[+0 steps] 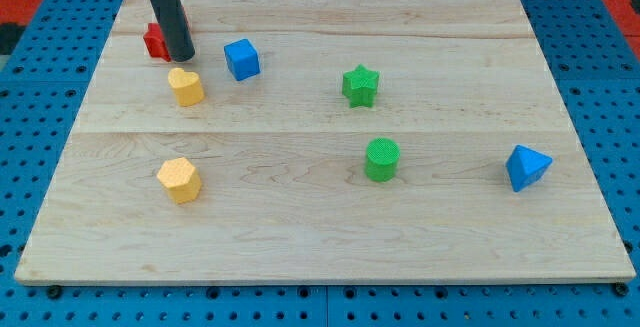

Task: Move blue cube upwards

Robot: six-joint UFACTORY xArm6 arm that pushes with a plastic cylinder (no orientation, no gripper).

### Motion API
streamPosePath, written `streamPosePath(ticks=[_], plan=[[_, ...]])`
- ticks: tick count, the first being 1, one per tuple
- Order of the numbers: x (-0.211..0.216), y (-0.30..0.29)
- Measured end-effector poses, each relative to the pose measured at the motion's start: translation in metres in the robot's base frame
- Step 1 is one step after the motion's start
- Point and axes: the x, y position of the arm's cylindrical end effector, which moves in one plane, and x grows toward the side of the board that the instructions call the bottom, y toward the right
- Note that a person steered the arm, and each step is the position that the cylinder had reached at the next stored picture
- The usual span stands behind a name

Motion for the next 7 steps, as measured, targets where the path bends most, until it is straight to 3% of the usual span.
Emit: streamPosePath(ticks=[3, 5, 7], plan=[[0.034, 0.003], [0.033, 0.066], [0.030, 0.089]])
